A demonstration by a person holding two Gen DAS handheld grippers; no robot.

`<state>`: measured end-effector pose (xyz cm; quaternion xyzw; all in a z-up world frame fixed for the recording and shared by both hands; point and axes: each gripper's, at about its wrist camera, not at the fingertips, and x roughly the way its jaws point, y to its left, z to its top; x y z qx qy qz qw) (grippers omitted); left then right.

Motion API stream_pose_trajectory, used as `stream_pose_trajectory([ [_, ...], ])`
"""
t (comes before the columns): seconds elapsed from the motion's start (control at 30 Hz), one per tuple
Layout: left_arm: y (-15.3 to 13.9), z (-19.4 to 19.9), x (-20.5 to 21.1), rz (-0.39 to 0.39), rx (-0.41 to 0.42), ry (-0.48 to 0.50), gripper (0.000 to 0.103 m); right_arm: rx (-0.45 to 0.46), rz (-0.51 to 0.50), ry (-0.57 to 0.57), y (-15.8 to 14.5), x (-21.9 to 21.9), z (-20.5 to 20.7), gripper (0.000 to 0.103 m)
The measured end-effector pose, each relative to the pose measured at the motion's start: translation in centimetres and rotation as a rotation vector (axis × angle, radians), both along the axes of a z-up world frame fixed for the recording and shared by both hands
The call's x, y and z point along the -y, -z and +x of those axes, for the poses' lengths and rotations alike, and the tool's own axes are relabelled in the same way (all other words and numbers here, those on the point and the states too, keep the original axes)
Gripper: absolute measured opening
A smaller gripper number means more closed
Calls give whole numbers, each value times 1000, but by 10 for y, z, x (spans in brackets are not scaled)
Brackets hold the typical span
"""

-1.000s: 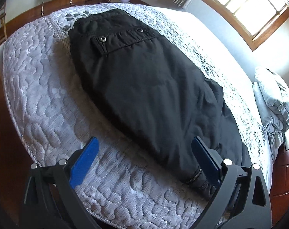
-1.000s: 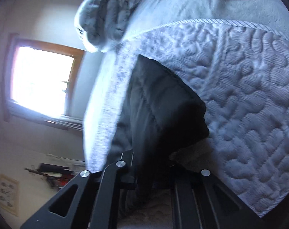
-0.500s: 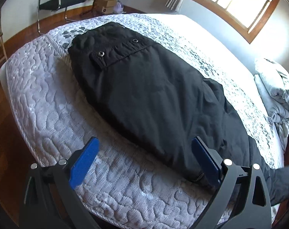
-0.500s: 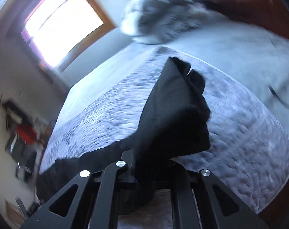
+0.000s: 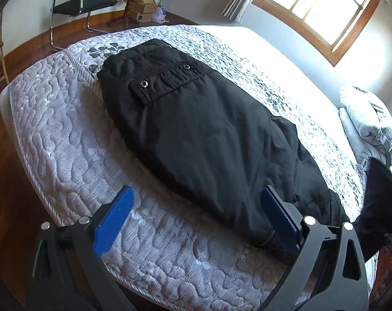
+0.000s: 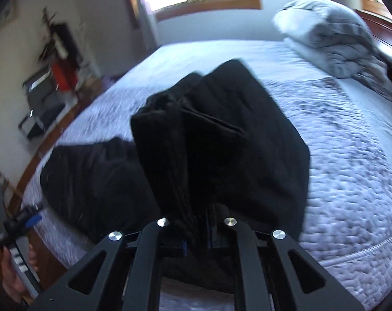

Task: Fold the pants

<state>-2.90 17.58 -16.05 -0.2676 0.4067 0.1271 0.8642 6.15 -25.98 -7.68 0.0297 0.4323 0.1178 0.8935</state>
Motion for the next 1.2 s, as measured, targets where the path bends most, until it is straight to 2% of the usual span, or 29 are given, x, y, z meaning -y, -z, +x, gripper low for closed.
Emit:
stream_pose_trajectory([
  [0.17, 5, -2, -7, -23, -7, -11, 98, -68, -153, -101, 36, -57, 2, 10],
  [0.27, 10, -2, -11, -39, -14, -21, 98, -85, -213, -150, 52, -76, -4, 11],
  [0.37, 16, -2, -15, -51, -24, -28, 98, -108, -222, -190, 61, -85, -11, 23],
  [0.43, 19, -1, -16, -58, -28, -28, 98, -144, -178, -234, 63, -85, -16, 57],
  [0.53, 23, -2, -18, -74, -31, -32, 98, -145, -127, -289, 57, -85, -30, 59],
  [0.63, 26, -2, -21, -89, -33, -36, 98, -117, -10, -260, 40, -70, -38, 58],
  [0.67, 28, -3, -21, -90, -30, -40, 98, -85, -7, -244, 32, -68, -39, 59],
  [0.77, 30, -4, -22, -107, -29, -44, 98, -52, -112, -254, 26, -82, -34, 59],
  [0.9, 31, -4, -24, -123, -29, -44, 98, -63, -238, -275, 42, -103, -23, 57],
  [0.97, 31, -6, -24, -122, -27, -44, 98, -83, -217, -265, 50, -103, -15, 42],
  [1.0, 31, -7, -24, -121, -26, -46, 98, -110, -174, -260, 52, -100, -12, 25],
  [1.1, 31, -8, -26, -120, -26, -49, 98, -102, -149, -250, 48, -96, -14, 13],
  [1.2, 31, -8, -28, -116, -27, -49, 98, -53, -114, -283, 30, -95, -24, 10],
])
